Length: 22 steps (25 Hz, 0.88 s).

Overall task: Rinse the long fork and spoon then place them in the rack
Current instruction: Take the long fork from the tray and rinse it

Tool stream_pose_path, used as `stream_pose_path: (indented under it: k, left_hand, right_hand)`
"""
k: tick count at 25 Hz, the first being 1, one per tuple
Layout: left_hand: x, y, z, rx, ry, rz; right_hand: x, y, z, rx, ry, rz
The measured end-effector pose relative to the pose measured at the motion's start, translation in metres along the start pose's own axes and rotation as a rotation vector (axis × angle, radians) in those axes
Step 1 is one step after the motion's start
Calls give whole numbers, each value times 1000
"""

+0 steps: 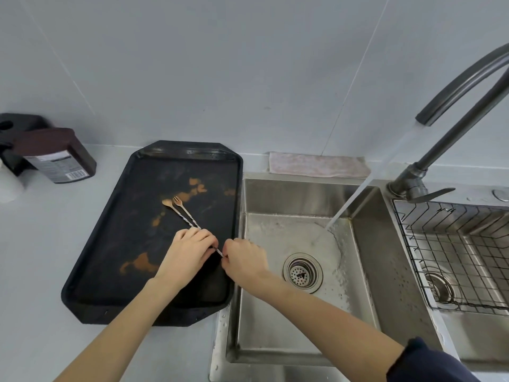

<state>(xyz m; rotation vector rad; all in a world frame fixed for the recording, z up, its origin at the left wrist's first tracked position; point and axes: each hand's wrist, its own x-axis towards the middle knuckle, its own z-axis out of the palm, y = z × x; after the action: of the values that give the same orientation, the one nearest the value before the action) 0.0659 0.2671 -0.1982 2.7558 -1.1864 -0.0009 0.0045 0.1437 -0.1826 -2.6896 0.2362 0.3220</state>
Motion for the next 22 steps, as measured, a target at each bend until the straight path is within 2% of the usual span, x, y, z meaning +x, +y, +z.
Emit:
stream_pose_path:
  k: [3,8,13,16,19,22]
  left_hand:
    - [1,-2,-6,6,12,72]
    - [10,13,-19,33,30,125]
    - [34,51,-32,29,38,179]
    - [52,82,-37,79,99,196]
    - [72,123,-37,-86,106,155]
    - [84,168,-35,-345,5,-14]
  right_hand:
    - [-4,3,-6,56,50,0]
    - [-16,25,-20,386,101,116]
    - [-46,68,-38,1038,-8,317]
    - [-68,97,-49,1331,4,365]
    - [-87,124,-60,1515,49,380]
    - [-101,151,-68,1546,79,349]
